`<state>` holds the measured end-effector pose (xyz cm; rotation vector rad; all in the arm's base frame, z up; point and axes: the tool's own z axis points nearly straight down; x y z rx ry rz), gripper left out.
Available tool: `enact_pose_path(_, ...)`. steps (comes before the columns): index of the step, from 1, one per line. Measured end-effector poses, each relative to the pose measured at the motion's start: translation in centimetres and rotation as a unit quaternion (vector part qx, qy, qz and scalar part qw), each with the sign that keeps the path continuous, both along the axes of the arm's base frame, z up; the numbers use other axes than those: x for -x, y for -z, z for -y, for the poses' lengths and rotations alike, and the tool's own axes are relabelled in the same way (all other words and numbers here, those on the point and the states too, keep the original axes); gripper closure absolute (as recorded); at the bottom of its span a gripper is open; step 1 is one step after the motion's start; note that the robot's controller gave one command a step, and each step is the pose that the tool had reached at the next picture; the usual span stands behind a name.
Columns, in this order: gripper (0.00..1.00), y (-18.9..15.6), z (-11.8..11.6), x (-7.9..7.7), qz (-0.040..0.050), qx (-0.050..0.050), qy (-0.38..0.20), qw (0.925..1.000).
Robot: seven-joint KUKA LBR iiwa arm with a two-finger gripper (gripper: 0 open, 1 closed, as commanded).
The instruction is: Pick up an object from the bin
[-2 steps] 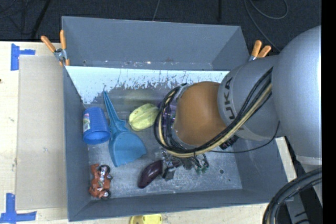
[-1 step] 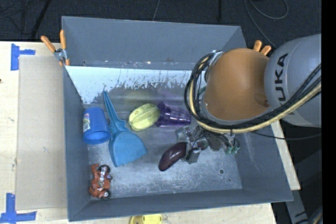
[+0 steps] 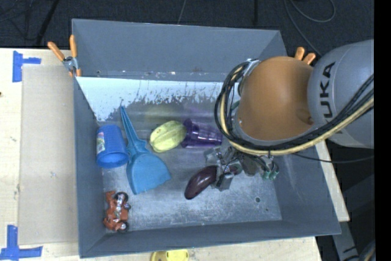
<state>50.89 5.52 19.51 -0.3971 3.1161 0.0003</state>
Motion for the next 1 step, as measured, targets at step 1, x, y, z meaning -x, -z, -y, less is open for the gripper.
enact_pose_path(1, 1.00, -5.33, 1.22, 0.28, -0.0030, 0.000, 0.016, 0.9999)
